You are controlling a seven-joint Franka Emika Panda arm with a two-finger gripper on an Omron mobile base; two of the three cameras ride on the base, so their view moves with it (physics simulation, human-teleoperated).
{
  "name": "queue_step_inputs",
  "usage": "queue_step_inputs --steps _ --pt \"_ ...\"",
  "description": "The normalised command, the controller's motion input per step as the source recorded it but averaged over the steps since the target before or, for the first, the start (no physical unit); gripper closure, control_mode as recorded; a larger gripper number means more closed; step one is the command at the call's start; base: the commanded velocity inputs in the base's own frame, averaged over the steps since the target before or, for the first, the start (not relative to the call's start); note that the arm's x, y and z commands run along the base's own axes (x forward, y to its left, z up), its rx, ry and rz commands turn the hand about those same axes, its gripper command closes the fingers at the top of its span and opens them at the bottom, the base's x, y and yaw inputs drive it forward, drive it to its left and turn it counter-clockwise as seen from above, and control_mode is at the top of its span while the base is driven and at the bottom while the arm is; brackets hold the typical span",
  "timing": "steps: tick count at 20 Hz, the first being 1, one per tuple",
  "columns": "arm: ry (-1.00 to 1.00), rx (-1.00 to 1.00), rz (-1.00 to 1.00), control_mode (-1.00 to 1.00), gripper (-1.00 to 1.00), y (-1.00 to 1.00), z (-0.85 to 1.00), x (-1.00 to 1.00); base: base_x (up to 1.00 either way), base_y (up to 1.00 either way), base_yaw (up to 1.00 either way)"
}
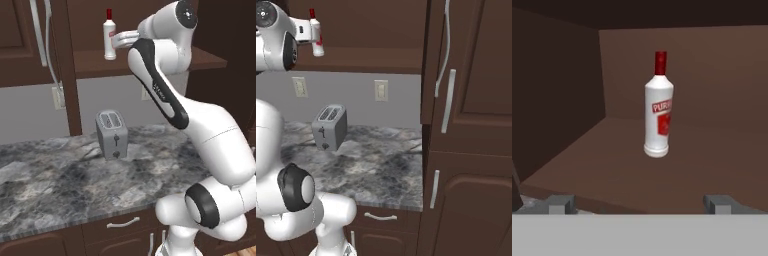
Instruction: Open the cabinet directly in front. Then move the liquor and the cup to the dining counter with the candle on it.
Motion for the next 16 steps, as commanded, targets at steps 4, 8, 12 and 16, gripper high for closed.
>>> queue_step_inputs --steps 4,8,12,16 --pt "0.02 0.00 0.00 -1.00 -1.00 0.00 0.00 0.53 0.00 0.00 0.00" --pt "0.01 0.00 0.00 -1.00 -1.00 0.00 0.00 0.41 0.00 0.00 0.00" --pt "0.01 0.00 0.00 -1.00 -1.00 0.00 0.00 0.43 0.00 0.00 0.00" --pt "0.01 0.00 0.00 -1.00 -1.00 0.09 0.00 0.43 0.00 0.00 0.00"
